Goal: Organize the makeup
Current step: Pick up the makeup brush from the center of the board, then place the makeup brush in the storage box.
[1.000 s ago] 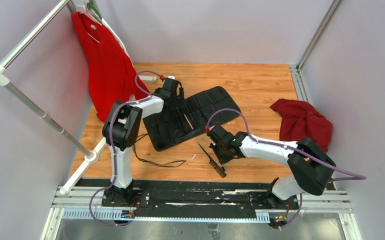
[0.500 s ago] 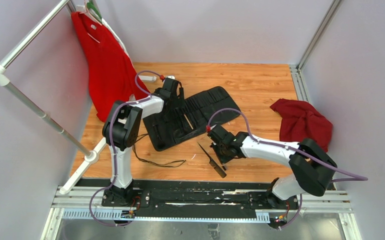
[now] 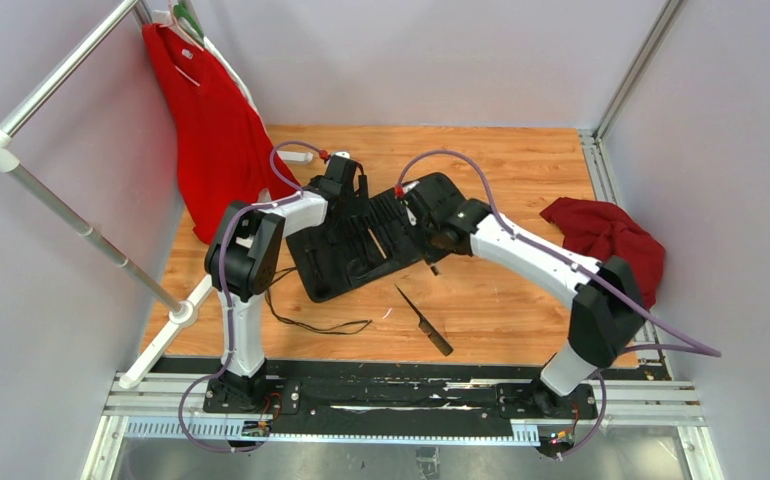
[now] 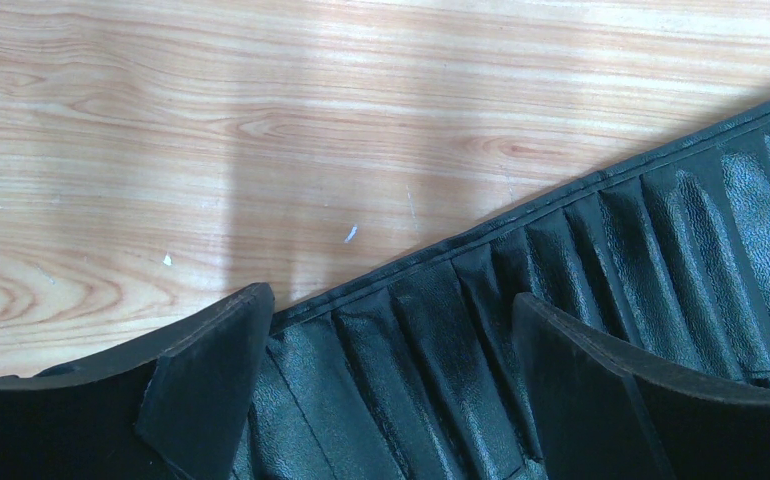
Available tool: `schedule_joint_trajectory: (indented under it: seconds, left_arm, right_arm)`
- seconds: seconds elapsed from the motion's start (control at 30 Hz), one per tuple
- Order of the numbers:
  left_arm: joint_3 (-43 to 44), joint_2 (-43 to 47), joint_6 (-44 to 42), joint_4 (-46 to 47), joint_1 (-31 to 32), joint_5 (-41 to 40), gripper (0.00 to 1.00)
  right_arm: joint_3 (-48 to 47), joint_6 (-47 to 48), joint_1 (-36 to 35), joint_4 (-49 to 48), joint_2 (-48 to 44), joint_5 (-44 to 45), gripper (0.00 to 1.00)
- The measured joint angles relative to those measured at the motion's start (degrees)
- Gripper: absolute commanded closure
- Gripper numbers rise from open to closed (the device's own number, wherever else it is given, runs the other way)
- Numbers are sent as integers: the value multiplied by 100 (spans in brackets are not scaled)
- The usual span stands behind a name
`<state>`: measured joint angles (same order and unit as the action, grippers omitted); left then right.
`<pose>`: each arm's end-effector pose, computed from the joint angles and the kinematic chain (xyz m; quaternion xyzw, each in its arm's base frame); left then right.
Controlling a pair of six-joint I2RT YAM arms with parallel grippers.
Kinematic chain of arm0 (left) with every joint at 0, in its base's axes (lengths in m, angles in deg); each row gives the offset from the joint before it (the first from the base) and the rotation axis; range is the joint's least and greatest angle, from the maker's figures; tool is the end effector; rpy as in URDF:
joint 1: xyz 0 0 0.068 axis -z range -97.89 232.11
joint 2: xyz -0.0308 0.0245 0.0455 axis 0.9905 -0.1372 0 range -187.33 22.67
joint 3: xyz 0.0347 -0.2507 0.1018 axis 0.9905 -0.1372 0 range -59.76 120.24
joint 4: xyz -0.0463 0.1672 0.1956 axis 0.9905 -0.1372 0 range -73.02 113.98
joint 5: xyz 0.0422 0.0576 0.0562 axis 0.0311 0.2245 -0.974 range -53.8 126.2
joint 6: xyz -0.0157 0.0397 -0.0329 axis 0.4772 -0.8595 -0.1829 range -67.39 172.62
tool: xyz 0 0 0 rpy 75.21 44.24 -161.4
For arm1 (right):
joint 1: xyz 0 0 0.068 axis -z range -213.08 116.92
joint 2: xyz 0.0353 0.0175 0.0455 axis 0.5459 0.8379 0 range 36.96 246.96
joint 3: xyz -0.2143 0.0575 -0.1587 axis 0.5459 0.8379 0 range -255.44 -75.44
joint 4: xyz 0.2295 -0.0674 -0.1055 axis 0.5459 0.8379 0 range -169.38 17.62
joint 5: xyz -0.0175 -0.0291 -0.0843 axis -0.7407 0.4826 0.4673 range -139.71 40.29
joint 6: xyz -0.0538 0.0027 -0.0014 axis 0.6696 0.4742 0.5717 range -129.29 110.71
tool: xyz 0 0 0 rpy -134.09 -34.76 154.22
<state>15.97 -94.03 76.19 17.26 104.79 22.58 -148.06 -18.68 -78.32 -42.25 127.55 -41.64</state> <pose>0.4056 -0.1604 0.1537 -0.0500 0.9257 -0.0390 0.3729 0.2407 0.2356 0.2694 -0.2728 0.9119 0.0775 0.2966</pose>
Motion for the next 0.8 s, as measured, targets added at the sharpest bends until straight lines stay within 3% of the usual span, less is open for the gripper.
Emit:
schedule_joint_trajectory:
  seconds: [0.43,0.8]
  left_arm:
    - [-15,9,0,20,0,2,5]
    - [-31,15,-2,42,0,2,5]
  right_arm:
    - [-2695,695,896,1366,1958,-413,99]
    - [-3626,1082,1207,1915,3095,-901,99]
